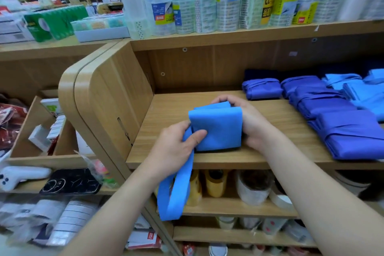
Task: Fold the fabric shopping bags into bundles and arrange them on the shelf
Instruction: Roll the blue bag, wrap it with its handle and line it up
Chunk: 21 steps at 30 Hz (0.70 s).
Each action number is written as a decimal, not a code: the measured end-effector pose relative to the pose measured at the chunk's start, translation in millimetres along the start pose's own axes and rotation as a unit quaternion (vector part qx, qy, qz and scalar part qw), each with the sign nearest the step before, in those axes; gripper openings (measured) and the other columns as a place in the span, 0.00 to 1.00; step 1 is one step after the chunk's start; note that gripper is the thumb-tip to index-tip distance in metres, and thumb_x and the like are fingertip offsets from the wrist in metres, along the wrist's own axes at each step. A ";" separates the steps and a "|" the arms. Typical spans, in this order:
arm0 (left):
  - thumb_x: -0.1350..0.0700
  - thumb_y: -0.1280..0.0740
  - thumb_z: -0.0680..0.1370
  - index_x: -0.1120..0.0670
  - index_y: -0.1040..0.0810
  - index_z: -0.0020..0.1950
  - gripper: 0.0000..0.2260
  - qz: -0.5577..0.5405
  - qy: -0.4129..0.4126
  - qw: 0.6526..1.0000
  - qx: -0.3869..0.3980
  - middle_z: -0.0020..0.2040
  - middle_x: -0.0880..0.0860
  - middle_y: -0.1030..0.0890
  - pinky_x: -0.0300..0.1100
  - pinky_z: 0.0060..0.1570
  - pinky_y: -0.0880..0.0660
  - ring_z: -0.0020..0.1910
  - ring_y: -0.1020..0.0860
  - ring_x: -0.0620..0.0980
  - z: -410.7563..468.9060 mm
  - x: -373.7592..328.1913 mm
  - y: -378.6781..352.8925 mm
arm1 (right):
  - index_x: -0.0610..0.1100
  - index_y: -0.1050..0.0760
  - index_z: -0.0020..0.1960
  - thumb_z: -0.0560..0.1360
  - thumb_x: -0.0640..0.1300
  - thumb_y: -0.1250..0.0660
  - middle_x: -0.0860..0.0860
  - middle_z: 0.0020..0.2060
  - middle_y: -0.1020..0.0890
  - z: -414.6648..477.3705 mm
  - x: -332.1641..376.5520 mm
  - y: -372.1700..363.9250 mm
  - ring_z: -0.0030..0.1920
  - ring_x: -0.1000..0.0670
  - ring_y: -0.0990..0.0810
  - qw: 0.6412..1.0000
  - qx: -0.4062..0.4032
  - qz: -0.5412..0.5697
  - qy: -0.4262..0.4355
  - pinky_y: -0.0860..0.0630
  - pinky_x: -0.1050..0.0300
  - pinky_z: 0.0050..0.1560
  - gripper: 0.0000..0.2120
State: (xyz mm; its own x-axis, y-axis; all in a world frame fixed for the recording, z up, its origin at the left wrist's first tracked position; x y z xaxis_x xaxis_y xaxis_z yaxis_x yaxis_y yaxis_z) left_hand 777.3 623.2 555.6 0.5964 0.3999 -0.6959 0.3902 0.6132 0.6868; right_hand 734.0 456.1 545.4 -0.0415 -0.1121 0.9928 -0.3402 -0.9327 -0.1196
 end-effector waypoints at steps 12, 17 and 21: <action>0.44 0.31 0.74 0.51 0.20 0.44 0.11 0.030 0.045 0.994 -0.095 0.35 0.49 0.20 0.44 0.38 0.27 0.36 0.23 0.47 -1.2 -6.9 -7.3 | 0.47 0.26 0.45 0.76 0.56 0.35 0.60 0.38 0.24 -40.6 8.7 -11.9 0.40 0.62 0.27 0.958 -0.190 -0.115 0.179 0.32 0.69 0.44 0.12; 0.47 0.26 0.71 0.45 0.28 0.61 0.21 -0.009 0.051 0.998 -0.021 0.54 0.43 0.22 0.36 0.52 0.29 0.54 0.24 0.42 3.7 -2.8 -6.4 | 0.46 0.30 0.46 0.79 0.43 0.35 0.57 0.38 0.26 -59.8 10.8 -15.6 0.40 0.58 0.27 0.893 -0.277 -0.170 0.312 0.31 0.67 0.44 0.05; 0.35 0.30 0.69 0.45 0.28 0.65 0.29 -0.106 0.014 0.980 0.166 0.58 0.43 0.20 0.49 0.62 0.26 0.58 0.22 0.43 4.9 -7.2 -12.1 | 0.44 0.29 0.45 0.79 0.38 0.40 0.55 0.38 0.26 -71.0 18.7 -20.1 0.40 0.58 0.26 0.874 -0.271 -0.166 0.367 0.32 0.67 0.44 0.05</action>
State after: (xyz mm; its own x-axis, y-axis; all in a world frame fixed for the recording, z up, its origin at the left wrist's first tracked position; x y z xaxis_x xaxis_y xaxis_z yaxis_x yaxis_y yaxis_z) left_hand 771.7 609.6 553.3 0.4592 0.3098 -0.8326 0.7125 0.4312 0.5535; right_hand 673.4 497.1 566.3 -0.3806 0.5688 0.7291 -0.8345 -0.5510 -0.0058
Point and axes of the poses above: each hand's wrist, its own z-axis towards the middle knuckle, its own y-axis out of the back of the hand, x = y × z, the point moved 5 cm from there along z, towards the middle knuckle
